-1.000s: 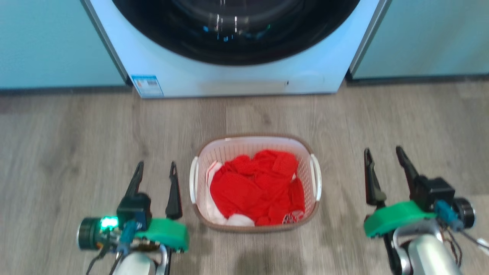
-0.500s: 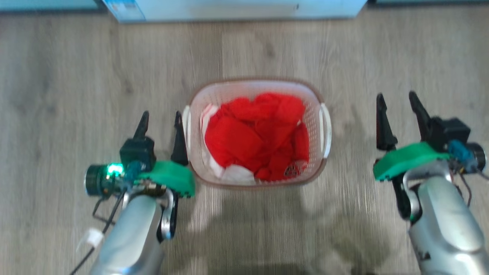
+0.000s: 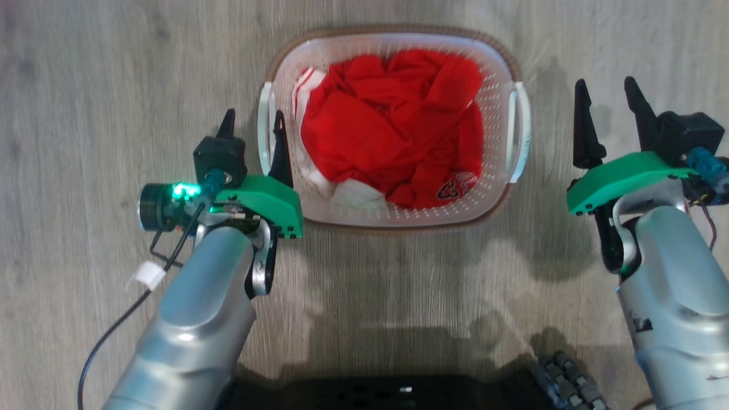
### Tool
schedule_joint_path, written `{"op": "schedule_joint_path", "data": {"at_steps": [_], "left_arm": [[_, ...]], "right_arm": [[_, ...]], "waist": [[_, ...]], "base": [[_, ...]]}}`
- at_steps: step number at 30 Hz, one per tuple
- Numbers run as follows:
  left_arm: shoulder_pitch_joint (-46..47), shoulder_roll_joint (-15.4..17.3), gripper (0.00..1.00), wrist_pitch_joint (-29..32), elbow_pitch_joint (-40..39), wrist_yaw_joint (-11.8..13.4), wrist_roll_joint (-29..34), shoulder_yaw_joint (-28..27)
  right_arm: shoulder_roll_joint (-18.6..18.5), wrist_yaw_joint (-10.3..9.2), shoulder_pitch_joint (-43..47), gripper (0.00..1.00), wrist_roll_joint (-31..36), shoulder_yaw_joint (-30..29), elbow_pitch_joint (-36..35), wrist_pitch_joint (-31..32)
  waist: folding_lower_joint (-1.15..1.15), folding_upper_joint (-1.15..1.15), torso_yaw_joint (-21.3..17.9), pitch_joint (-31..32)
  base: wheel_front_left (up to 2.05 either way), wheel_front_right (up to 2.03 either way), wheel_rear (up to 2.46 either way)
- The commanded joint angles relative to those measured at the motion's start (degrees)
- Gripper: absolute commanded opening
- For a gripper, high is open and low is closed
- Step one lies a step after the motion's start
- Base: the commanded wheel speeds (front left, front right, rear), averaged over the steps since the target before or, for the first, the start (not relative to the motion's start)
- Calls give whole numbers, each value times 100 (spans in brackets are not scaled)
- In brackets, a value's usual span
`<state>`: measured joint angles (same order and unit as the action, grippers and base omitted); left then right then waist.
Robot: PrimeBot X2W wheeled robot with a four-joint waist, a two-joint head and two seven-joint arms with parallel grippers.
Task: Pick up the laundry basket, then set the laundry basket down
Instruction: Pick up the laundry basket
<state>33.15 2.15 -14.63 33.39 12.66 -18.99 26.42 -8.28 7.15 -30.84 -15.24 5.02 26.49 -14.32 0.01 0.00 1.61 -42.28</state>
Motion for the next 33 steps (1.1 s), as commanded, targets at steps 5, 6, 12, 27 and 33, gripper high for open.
{"op": "schedule_joint_path", "data": {"at_steps": [5,6,12,27,33], "left_arm": [[239,73,100,-37,303,29,-301,183],[296,73,100,-37,396,34,-365,238],[612,73,100,-37,821,49,-646,538],[1363,73,100,-37,1616,164,-1436,1214],[1615,73,100,-37,1726,183,-1597,1387]], "right_arm": [[-45,34,-29,100,-68,153,74,-68],[-47,34,-56,100,-81,162,116,-68],[-27,34,-207,100,-160,250,374,-68],[-19,34,-601,100,-426,708,1211,-68],[-39,34,-823,100,-538,892,1416,-68]], "waist": [[-1,0,133,-434],[-1,0,147,-483],[-1,0,194,-708],[-1,0,272,-1151],[-1,0,267,-1368]], "base": [[0,0,0],[0,0,0],[0,0,0],[0,0,0],[0,0,0]]}}
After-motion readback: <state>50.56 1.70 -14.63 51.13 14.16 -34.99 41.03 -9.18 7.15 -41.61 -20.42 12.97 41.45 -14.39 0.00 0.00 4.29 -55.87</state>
